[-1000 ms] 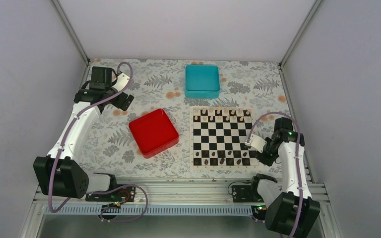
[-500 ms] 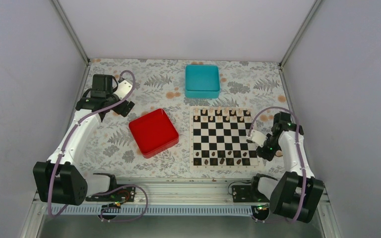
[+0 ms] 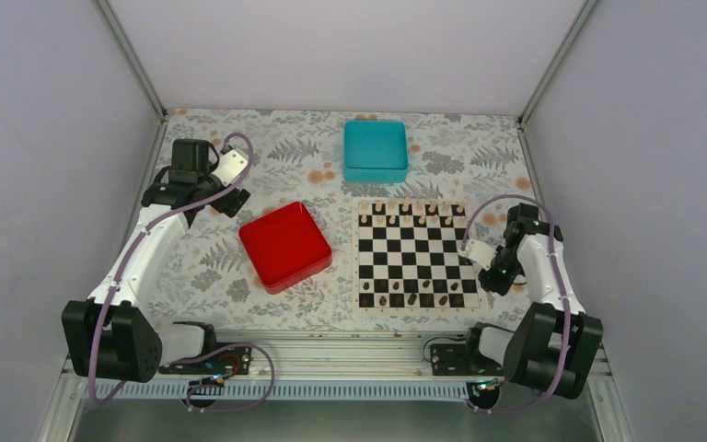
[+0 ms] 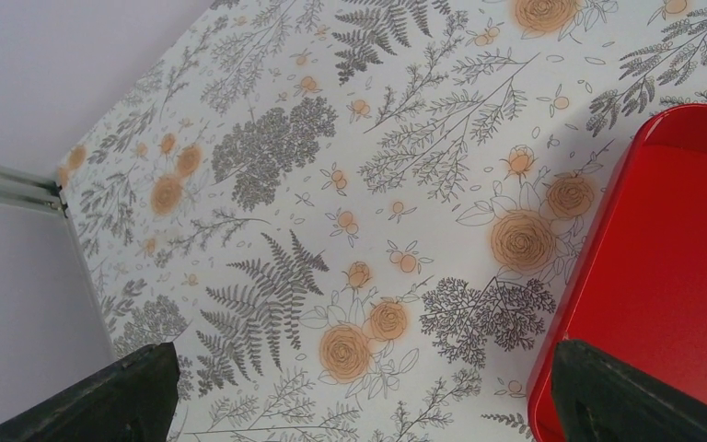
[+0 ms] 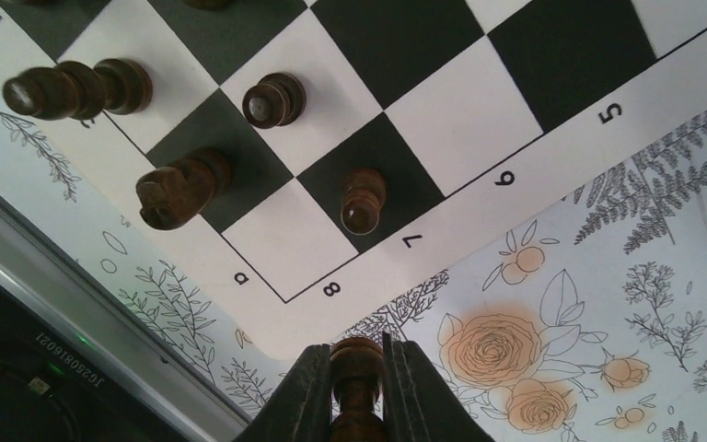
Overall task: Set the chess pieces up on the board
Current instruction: Place the chess piece on the chessboard.
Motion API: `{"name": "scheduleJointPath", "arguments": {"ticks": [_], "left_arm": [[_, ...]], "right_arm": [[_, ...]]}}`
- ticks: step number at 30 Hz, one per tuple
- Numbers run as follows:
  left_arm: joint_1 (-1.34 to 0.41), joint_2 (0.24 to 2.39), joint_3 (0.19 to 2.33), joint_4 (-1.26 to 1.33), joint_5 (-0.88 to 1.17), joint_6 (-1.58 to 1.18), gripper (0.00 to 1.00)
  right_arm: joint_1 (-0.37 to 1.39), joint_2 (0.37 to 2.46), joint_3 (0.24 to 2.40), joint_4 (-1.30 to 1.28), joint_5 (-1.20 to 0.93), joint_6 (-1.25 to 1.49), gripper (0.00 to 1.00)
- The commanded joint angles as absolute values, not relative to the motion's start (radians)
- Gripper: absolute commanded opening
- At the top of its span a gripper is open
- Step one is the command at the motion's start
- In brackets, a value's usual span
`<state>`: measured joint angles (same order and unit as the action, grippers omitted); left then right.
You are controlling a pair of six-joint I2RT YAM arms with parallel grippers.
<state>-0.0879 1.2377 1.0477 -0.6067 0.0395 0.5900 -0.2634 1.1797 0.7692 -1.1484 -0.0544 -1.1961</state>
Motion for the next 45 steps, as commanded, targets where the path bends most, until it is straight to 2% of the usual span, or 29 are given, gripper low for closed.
{"name": "scheduleJointPath", "arguments": {"ticks": [1, 14, 30, 45], "left_arm": [[-0.086, 1.233, 1.037, -0.575, 0.066, 0.589, 1.00], [-0.087, 1.271, 1.045, -0.564, 0.081, 0.559, 1.00], [-0.088, 1.301, 1.036, -0.544, 0.070, 0.554, 1.00], [-0.087, 1.299, 1.030, -0.547, 0.064, 0.558, 1.00]], "right_arm": [[-0.272, 1.197, 0.739, -1.138, -0.022, -1.232, 0.04], [-0.191, 1.191, 0.748, -1.161, 0.031, -1.338, 0.04], [-0.024, 1.263, 0.691, -1.114, 0.001, -1.240, 0.04], [-0.011, 1.298, 0.671, -1.056, -0.015, -1.206, 0.04]]}}
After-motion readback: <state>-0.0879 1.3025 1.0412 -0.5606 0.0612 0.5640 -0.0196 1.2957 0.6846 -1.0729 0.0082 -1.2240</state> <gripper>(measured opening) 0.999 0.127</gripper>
